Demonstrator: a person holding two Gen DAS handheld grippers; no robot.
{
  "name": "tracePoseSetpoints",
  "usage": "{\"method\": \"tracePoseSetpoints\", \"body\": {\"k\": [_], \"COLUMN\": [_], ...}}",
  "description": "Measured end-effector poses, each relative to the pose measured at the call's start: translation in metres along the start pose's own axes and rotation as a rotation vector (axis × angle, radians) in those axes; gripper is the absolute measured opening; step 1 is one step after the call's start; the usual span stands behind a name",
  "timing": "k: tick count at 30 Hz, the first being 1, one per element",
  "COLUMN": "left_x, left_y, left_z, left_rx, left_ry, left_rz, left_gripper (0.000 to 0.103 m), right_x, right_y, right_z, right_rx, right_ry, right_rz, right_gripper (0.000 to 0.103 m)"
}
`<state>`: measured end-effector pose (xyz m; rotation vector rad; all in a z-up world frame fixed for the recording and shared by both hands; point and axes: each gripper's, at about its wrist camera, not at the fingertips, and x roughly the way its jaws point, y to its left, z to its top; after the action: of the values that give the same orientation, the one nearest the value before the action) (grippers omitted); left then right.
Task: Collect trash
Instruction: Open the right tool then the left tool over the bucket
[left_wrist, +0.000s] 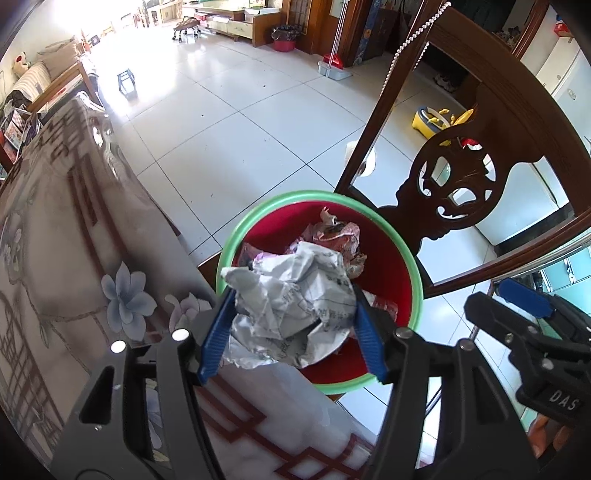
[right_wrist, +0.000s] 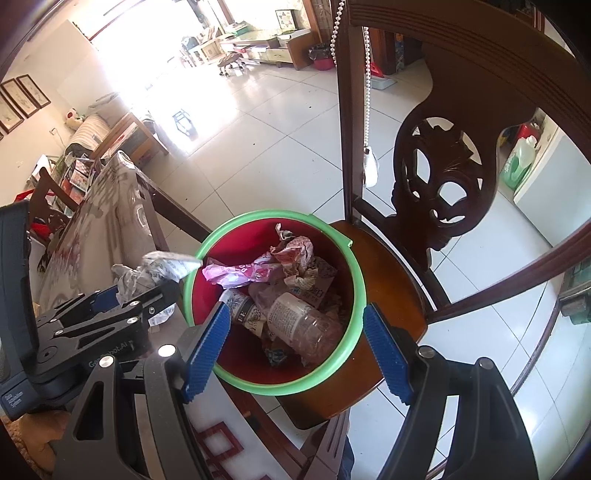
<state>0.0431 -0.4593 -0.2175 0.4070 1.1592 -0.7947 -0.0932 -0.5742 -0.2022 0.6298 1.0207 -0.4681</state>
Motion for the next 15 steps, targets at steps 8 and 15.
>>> {"method": "tracePoseSetpoints", "body": {"k": [8,15], "left_x": [-0.018,-0.039], "left_y": [0.006,0.009], "left_z": [-0.003,-0.014], "left_rx": [-0.012,0.002], "left_ry": [-0.057,-0.082], "left_rz": [0.004,-0.010], "left_gripper": [0.081,0.085], "right_x": [-0.012,-0.023], "right_y": [0.006,0.017], "right_z": [-0.011,-0.023], "right_rx": [-0.001,-0.003], "right_ry": [-0.017,-0.036], "right_rz": [-0.004,-0.009], "right_gripper": [0.072,0.072]}}
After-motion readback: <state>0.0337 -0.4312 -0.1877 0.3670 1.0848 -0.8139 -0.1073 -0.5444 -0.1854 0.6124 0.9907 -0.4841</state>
